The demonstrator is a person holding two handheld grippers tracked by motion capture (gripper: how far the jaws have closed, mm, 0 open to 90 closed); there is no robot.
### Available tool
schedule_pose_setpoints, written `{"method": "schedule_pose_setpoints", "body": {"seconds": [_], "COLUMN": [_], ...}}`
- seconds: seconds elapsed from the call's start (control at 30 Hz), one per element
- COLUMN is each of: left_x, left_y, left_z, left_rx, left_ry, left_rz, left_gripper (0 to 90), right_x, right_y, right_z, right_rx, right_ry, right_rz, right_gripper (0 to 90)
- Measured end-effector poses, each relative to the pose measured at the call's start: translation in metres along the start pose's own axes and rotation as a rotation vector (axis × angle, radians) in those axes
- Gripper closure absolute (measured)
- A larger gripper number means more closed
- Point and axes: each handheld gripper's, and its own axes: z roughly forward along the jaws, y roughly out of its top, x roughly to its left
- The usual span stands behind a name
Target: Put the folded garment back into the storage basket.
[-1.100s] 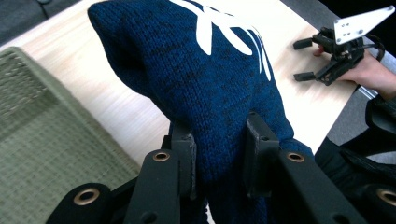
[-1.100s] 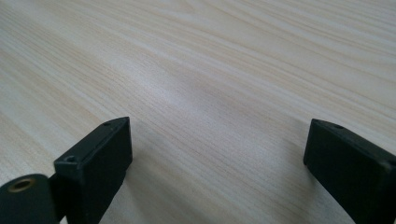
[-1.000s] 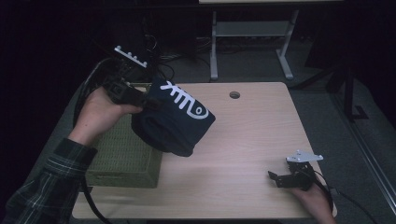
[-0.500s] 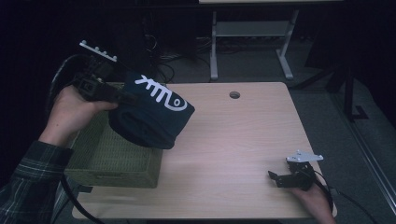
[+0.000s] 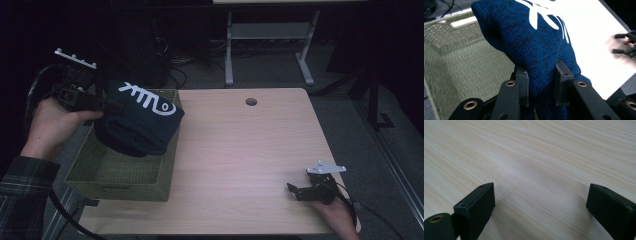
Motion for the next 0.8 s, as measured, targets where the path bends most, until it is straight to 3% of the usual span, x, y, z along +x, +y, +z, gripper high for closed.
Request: {"method": "schedule_pose_setpoints", "body": {"seconds": [0.33, 0.8], "left_x": [0.024, 0.049], "left_y": [-0.017, -0.044], "left_z": [0.006, 0.028], "left_rx": [0.003, 0.026], "left_ry": [0.019, 0.021], "left_rz": [-0.072, -0.146], "left_gripper": [70.0, 70.0], "right_x": [0.0, 0.0], "right_y": [0.0, 0.0], "right_z": [0.0, 0.0], "right_rx": [0.0, 0.0], "right_ry": [-0.002, -0.003], "right_rz": [0.001, 0.002], "right_gripper": [7.9, 7.9]}}
